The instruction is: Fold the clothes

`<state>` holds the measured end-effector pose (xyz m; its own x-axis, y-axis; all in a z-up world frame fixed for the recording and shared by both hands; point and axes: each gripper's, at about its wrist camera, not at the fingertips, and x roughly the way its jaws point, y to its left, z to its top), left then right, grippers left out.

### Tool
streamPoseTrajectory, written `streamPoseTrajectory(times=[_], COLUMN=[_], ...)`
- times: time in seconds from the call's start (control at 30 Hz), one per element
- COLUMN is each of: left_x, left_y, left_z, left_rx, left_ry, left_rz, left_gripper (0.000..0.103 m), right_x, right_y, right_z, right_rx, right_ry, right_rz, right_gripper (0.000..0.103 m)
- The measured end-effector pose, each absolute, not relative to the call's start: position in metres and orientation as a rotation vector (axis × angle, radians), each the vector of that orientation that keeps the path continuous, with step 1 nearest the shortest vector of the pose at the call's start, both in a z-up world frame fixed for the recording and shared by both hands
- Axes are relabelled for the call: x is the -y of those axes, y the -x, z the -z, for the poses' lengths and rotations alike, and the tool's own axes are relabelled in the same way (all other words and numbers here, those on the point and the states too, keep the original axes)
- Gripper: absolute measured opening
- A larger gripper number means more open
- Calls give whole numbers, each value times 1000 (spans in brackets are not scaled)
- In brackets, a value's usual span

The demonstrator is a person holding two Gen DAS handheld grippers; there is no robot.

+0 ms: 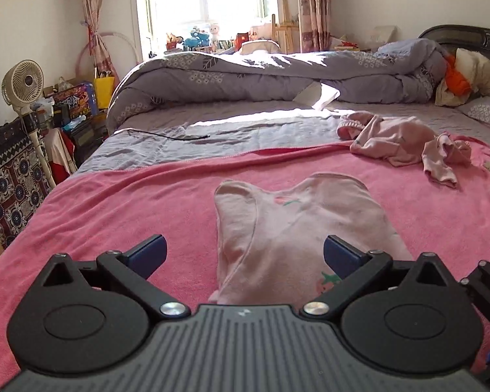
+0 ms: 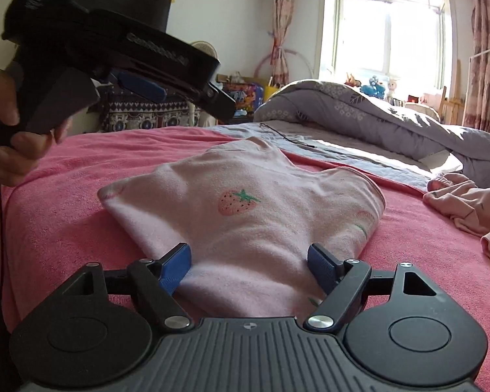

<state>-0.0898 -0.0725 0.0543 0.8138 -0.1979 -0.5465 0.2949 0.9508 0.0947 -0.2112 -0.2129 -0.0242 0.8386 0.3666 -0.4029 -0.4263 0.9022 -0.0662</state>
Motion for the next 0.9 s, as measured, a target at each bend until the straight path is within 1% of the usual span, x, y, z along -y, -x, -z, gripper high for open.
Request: streamPoseTrajectory(times=[0.03, 0.1, 0.13, 0.2, 0.27, 0.37, 0.47, 0.5, 0.53, 0.6, 0.7, 0.73, 0.83, 0.9], left_x=[74, 66, 58, 33, 19, 24, 24, 22, 21, 20, 21, 20, 19, 19], left_y=[88, 91, 93, 99, 97, 102, 104, 103, 103, 104, 103, 103, 103, 103], left_z=[-43, -18, -8, 0, 2, 4, 4, 4, 5, 5, 5, 5, 5, 5], left_rx=[-590, -619, -620, -608, -613, -589, -577, -577, -576, -571, -568, -568, -567, -567], left_ry=[-189, -188, -161, -3, 91, 39, 40, 51, 60, 60, 57, 59, 63, 64], left_rz=[259, 256, 268, 319, 346, 334, 334, 340, 345, 348, 350, 351, 353, 352], left_gripper=[103, 103, 103, 103, 103, 103, 103, 103, 103, 103, 103, 103, 103, 103], right_x=[219, 230, 237, 249, 261, 275, 283, 284, 282, 273, 259, 255, 241, 242], right_y=[215, 223, 227, 232, 222, 193, 128, 111, 87, 44, 33, 33, 37, 24], right_z=[22, 18, 14, 3, -13, -34, -43, -41, -32, -6, 1, -3, -10, -2], right_rx=[-404, -458, -462, -446, -388, -331, -339, -354, -411, -569, -662, -666, -593, -622], right_ry=[148, 155, 158, 157, 135, 81, -36, -60, -75, -79, -3, 37, 176, 134], right_rz=[-456, -563, -595, -617, -583, -529, -529, -542, -548, -526, -463, -442, -369, -319], right_gripper=[80, 102, 103, 103, 103, 103, 103, 103, 103, 103, 103, 103, 103, 103])
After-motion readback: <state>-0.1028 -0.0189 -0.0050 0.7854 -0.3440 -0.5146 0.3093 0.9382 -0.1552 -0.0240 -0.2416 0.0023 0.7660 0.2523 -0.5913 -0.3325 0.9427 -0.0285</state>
